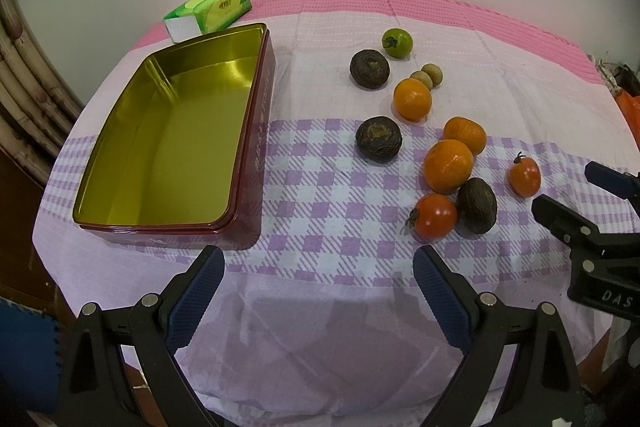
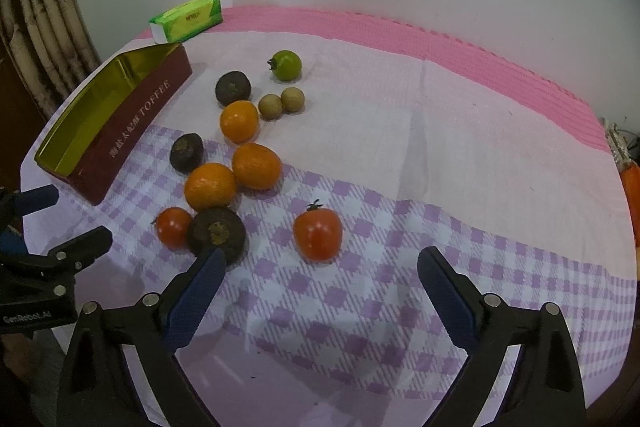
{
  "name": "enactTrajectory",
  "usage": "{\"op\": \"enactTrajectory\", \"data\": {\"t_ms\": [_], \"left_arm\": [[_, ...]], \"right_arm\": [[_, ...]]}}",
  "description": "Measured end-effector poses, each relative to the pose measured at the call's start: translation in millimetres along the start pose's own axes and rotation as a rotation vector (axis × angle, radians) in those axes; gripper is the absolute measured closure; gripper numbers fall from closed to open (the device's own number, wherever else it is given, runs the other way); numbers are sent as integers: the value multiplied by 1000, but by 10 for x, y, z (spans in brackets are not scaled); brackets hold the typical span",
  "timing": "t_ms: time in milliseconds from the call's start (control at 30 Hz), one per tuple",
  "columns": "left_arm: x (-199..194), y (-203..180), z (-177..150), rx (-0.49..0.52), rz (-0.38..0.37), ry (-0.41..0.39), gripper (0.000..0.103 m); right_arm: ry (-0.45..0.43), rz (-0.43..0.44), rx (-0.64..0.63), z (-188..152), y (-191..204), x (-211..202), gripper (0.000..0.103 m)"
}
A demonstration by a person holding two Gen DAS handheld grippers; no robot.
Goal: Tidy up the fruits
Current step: 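Lower the right gripper onto the lone red tomato and close it, then close the left gripper on a second red tomato while the right gripper holds its tomato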
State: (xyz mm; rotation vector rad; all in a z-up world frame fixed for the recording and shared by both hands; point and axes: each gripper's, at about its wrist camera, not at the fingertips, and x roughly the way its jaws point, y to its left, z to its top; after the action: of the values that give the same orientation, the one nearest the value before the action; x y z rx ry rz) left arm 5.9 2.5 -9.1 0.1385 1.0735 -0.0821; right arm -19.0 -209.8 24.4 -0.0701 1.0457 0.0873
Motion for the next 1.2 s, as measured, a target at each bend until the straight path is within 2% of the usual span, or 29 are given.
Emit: {"op": "enactTrajectory", "data": {"t_ms": [167,233,367,433,500,600,767,867,933,1200], "left_arm": [[23,7,-7,-4,-14,2,9],[35,0,-6,-1,-21,2,9],[43,-5,-17,6,-30,1,9],[52,-7,-18,8,-36,2,10],[61,-4,-20,10,-39,3,11],[87,-9,-19,14,-51,13,19],[135,-53,-7,33,-68,23,23],[149,-80,-5,49,-79,22,24],[159,-109,5,62,-87,20,25],[194,-273,35,126,-135,22,31]], "right_arm": [[26,6,14,1,-72,92,16],[38,23,18,6,-82,129,24],[56,18,-1,17,-43,236,28],[67,28,-1,37,-39,302,37],[80,36,9,49,-54,363,40],[90,35,11,71,-65,434,41],[90,35,8,98,-64,506,51],[84,41,8,121,-67,520,60],[80,45,8,132,-69,523,70],[84,19,28,127,-169,524,70]]}}
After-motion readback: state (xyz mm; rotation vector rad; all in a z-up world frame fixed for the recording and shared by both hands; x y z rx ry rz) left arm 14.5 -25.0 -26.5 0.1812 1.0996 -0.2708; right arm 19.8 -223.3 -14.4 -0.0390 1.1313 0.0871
